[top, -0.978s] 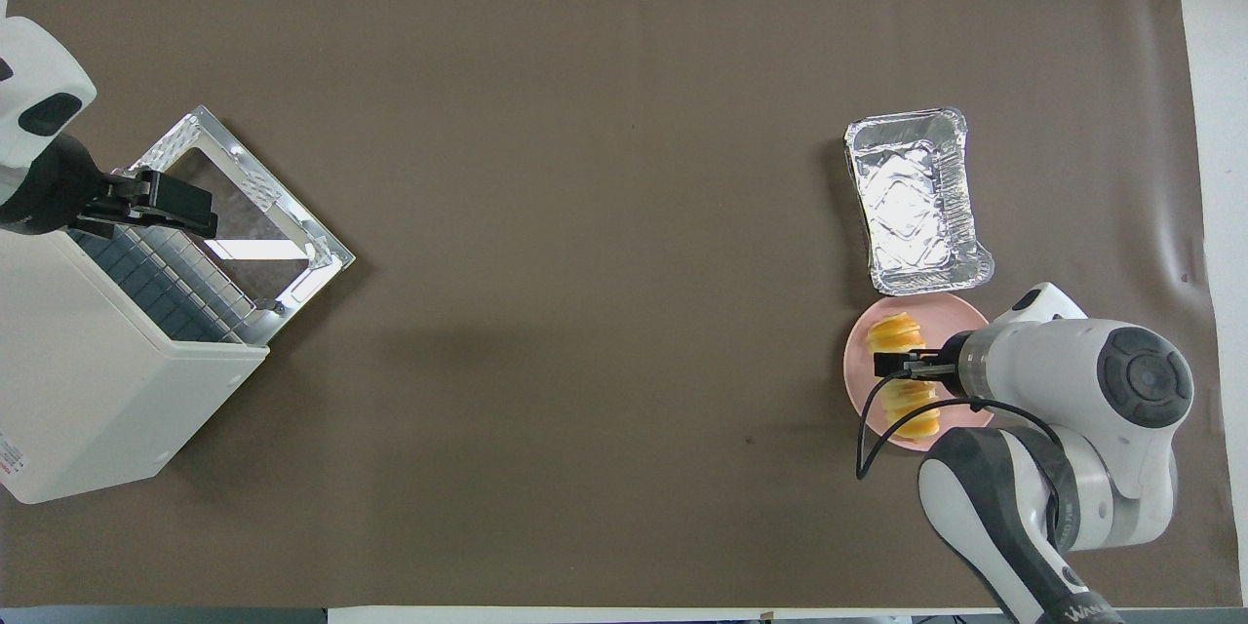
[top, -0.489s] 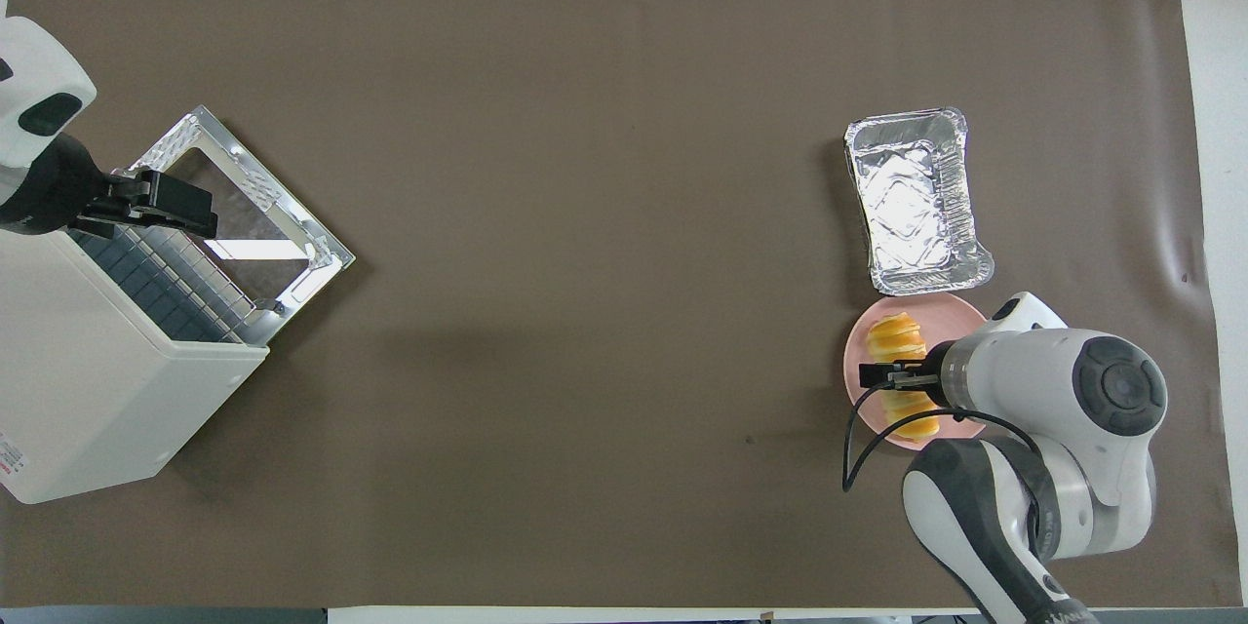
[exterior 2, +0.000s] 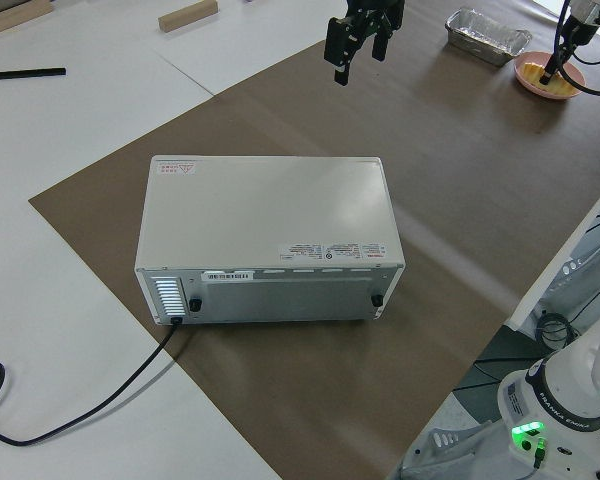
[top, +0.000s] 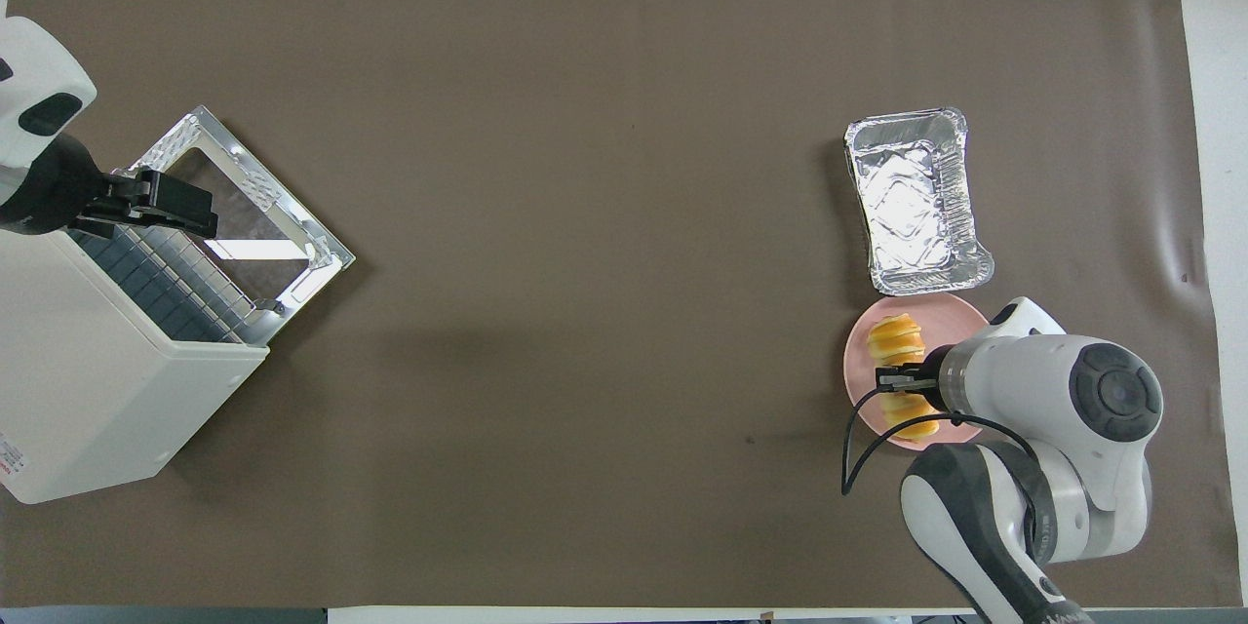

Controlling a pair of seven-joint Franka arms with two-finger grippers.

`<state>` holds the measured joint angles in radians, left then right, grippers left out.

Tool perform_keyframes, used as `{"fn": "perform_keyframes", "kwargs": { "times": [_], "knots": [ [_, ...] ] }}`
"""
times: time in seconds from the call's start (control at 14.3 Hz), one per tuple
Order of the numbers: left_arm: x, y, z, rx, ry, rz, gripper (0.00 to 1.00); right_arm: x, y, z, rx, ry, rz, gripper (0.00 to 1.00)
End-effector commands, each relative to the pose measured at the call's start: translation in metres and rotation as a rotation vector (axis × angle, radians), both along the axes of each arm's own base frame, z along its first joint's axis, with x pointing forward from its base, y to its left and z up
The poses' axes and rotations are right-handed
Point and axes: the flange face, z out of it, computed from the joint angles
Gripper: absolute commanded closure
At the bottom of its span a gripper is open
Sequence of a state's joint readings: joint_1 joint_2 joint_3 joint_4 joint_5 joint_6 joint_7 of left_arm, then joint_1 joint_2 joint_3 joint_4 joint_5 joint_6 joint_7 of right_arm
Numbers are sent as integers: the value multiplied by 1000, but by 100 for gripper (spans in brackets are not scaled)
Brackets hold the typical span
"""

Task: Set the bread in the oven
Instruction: 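Lift the bread with the right gripper and carry it to the foil tray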

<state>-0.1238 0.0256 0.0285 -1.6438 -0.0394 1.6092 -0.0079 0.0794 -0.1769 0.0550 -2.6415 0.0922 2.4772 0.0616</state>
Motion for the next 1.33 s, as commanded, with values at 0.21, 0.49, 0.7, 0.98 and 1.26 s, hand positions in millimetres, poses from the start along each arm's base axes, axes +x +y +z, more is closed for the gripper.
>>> {"fn": "perform_keyframes", "kwargs": {
  "times": [0.21,0.49,0.7,0.98,1.26],
  "knots": [
    [-5,1,6,-12,-11,15,0,24,9,77,25,128,23,100],
    [-5,1,6,-12,-11,15,0,63,9,150,33,107,37,100],
    [-5,1,6,-12,-11,15,0,118,-5,166,35,67,70,100],
    [-5,1,6,-11,-11,15,0,190,-10,157,25,35,102,100],
    [-5,1,6,-12,-11,15,0,207,-13,97,25,20,89,100]
  ]
}}
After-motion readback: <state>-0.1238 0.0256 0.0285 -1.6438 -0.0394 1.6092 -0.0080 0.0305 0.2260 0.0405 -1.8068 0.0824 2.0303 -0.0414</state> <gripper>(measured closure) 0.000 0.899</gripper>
